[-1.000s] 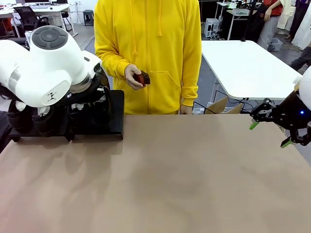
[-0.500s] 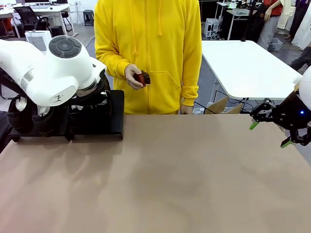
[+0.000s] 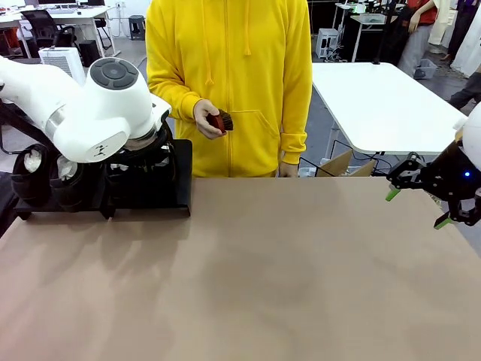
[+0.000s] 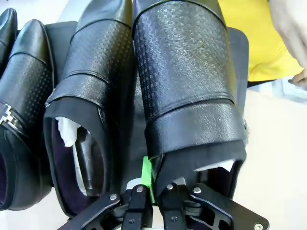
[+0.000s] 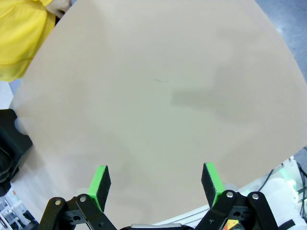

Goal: Organize the shoes by placing them on the stand.
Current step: Place the Shoe from the middle of the table onto the Shoes Stand.

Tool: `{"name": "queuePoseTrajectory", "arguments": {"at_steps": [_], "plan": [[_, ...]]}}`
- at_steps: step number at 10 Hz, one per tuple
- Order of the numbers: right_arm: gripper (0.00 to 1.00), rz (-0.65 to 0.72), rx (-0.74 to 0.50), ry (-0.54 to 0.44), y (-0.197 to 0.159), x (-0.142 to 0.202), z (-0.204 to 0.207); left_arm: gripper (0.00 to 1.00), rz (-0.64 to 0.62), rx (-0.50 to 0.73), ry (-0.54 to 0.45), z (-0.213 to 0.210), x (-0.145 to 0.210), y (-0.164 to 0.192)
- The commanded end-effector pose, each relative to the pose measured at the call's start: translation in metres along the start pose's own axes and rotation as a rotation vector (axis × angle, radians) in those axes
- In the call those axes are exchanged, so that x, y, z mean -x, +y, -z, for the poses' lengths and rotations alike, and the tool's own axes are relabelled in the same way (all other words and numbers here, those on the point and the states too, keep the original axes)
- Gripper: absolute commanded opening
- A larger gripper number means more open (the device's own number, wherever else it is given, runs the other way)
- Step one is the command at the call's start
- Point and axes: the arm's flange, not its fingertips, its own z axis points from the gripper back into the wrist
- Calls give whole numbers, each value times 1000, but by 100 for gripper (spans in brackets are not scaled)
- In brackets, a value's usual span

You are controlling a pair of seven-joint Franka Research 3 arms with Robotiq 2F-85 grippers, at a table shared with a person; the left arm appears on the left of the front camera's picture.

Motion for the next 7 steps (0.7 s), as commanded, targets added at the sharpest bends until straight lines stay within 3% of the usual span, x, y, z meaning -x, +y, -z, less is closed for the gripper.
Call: {"name": "queuePoseTrajectory", "arguments": {"at_steps": [1,4,5,7], "plan": [[100,-9,-18,12,0,-1,-1,34,27,-20,-12,-2,-6,-5],[100,-9,-18,12,0,-1,-1,92,34,-30,-50,-15,-8,-6],[100,-9,-18,12,0,-1,-1,100,39,-22,-59,-21,-8,-7],[100,-9,-18,12,0,-1,-1,100,50,9,-52,-39,1,-13]]}}
